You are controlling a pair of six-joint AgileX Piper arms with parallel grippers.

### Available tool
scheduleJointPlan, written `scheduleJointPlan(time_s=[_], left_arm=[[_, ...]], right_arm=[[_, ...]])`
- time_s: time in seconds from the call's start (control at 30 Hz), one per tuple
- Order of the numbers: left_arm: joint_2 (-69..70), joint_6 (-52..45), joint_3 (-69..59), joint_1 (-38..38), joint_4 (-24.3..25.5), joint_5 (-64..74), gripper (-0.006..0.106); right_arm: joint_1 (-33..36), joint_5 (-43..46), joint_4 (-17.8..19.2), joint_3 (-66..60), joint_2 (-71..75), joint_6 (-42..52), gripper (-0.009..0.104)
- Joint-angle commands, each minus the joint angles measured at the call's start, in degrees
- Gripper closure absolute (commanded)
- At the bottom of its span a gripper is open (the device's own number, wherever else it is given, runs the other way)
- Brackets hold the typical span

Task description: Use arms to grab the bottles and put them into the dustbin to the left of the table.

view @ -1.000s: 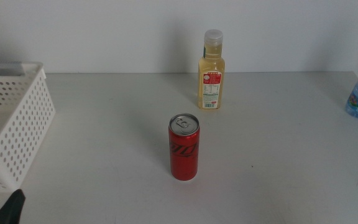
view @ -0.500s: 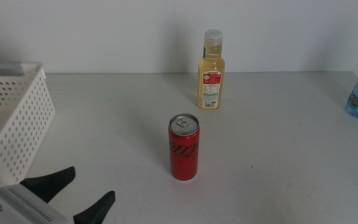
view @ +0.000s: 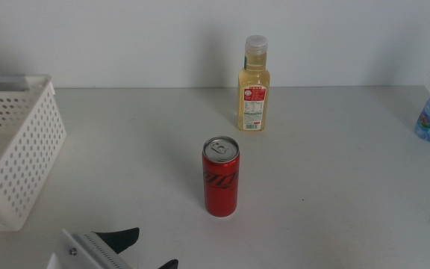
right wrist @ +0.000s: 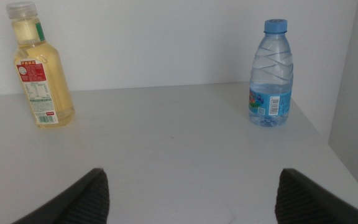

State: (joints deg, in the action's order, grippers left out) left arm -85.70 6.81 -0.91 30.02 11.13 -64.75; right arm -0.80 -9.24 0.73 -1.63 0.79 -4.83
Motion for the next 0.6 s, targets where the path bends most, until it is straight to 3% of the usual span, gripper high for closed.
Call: scheduleJointPlan(time_s=[0.0, 0.57], left_arm=[[-0.17, 1.24, -0.91, 0.42, 1.06, -10.62, 0.007], [-0.19, 3.04, -0.7, 0.11, -0.35, -10.62, 0.007]], right_arm=[[-0.22, 4.18, 0.65, 0.54, 1.22, 0.31, 0.001], [-0.22, 4.18, 0.65, 0.54, 1.22, 0.31, 0.001]])
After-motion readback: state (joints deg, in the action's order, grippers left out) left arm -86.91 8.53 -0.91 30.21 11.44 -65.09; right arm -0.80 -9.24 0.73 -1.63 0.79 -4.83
